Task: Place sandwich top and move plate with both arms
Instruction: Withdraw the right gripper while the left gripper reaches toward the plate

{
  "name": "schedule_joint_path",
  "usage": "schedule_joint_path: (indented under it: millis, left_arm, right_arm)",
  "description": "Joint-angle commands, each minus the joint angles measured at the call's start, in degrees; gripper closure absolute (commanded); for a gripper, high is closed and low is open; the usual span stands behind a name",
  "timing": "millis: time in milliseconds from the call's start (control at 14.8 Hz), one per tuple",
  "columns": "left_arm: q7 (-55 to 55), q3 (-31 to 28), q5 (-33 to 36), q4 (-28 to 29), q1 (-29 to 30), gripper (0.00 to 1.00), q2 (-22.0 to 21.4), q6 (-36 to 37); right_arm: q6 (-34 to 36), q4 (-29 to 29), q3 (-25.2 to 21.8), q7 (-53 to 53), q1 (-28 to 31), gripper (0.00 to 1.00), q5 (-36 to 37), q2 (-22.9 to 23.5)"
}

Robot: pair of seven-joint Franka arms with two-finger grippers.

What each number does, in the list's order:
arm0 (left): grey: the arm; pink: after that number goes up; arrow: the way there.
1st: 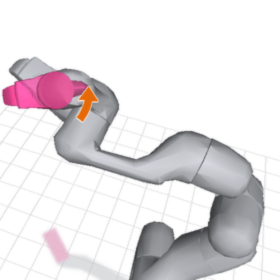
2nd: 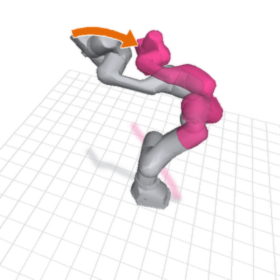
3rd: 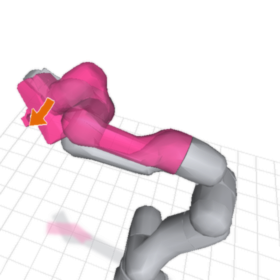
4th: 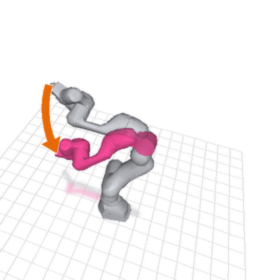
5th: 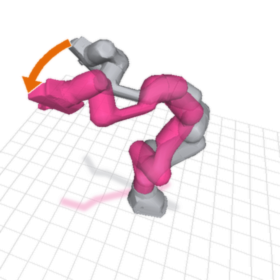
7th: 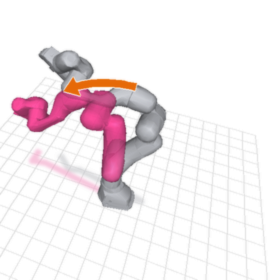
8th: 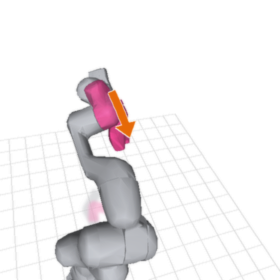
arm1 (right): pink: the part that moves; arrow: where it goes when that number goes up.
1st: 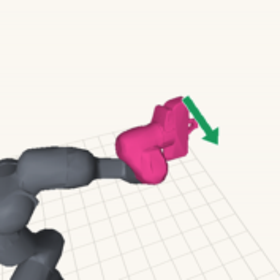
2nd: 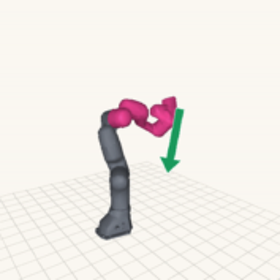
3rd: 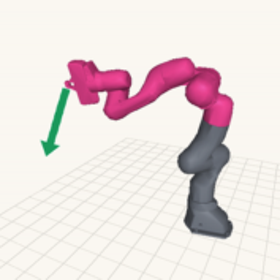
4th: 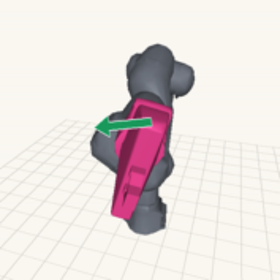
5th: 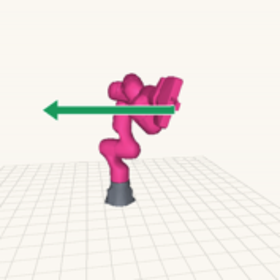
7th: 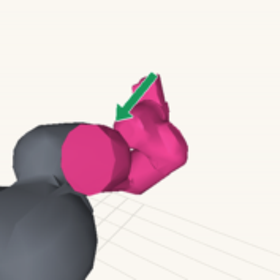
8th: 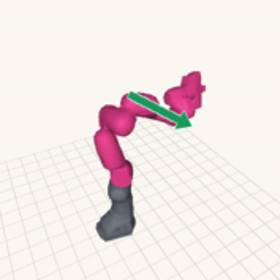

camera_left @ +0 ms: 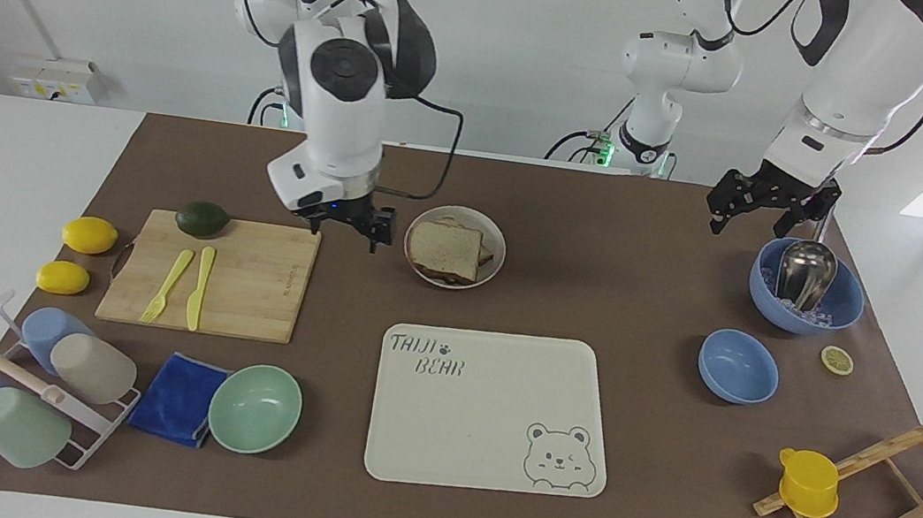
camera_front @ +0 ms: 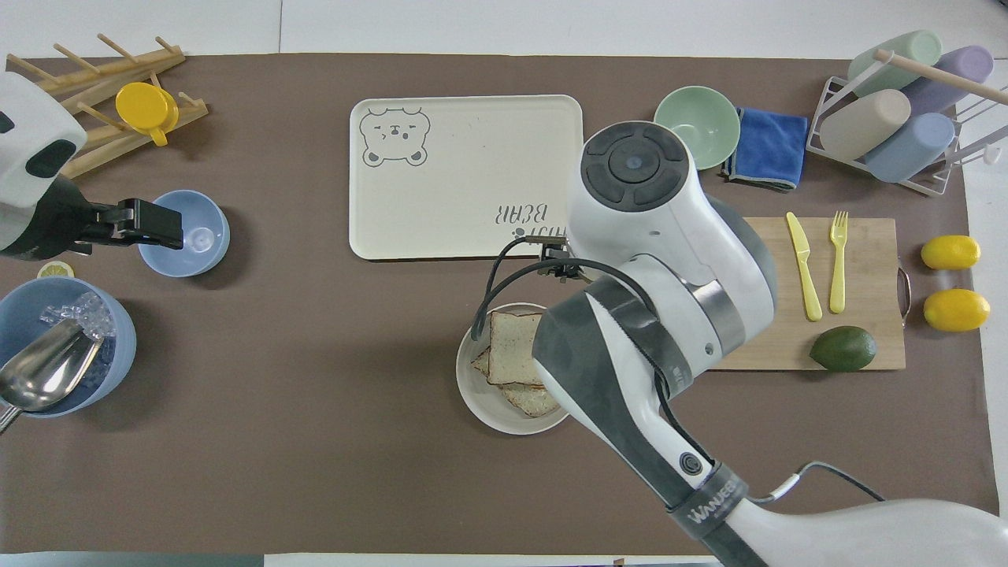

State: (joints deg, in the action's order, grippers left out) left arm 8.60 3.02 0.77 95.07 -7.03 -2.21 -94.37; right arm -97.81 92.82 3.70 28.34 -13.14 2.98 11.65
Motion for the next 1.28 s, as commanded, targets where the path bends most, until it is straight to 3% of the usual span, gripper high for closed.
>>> schedule_joint_path:
  millis: [0, 135, 337, 607, 876, 1079, 1213]
  left_arm:
    - [-0.2, 0.1, 0.5, 0.6, -0.4, 0.00, -1.0, 0.2]
    - [-0.2, 0.3, 0.5, 0.9, -0.4, 0.00, -1.1, -0.2]
    - [-0.3, 0.6, -0.4, 2.6, -0.5, 0.00, -1.8, -1.0]
    - [2.5, 0.7, -6.1, 12.8, -3.8, 0.00, -4.6, -10.9]
    - [15.3, 0.7, -6.1, 19.0, -13.5, 0.00, 0.1, -23.3]
    - [16.5, 0.7, -6.1, 19.3, -18.1, 0.00, 5.9, -27.6]
    - [17.0, 0.8, -6.4, 24.3, -20.1, 0.00, 6.8, -33.0]
  right_arm:
    - [3.8, 0.4, -5.9, -7.1, 0.3, 0.00, -3.9, -4.2]
    - [6.3, 0.5, -6.3, -8.2, 0.7, 0.00, -3.0, -4.9]
    - [8.4, -0.2, -6.4, -22.7, 7.7, 0.00, -4.0, -5.7]
    - [12.8, -0.7, -7.0, -25.1, 9.0, 0.00, -2.9, -7.4]
    - [12.6, 4.6, -6.6, -24.5, 9.9, 0.00, -3.2, -11.0]
    - [11.1, 4.4, -6.6, -24.6, 9.8, 0.00, -3.4, -11.0]
    - [11.0, 4.1, -7.2, -24.3, 10.7, 0.00, -3.5, -11.3]
